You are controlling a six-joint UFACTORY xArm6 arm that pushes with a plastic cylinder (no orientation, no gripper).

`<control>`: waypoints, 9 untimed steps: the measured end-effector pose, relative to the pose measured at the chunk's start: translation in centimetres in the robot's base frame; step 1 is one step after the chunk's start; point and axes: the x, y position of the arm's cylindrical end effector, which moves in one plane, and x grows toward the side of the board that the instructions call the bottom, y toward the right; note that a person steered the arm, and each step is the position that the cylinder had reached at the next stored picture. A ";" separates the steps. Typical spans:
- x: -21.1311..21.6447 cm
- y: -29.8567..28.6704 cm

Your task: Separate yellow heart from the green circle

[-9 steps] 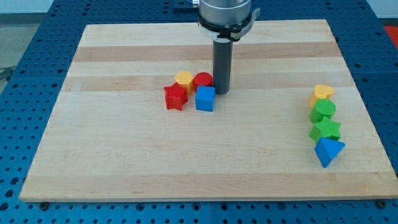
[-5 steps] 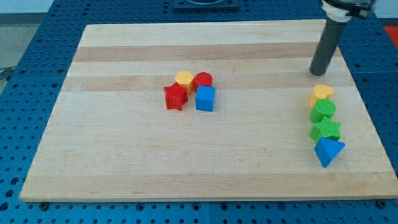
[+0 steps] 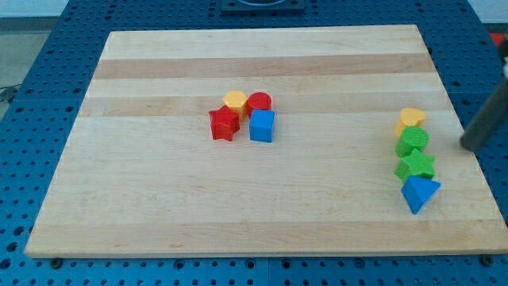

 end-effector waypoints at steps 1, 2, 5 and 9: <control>-1.8 -4.9; -2.7 -9.8; -3.8 -1.8; -6.5 -8.2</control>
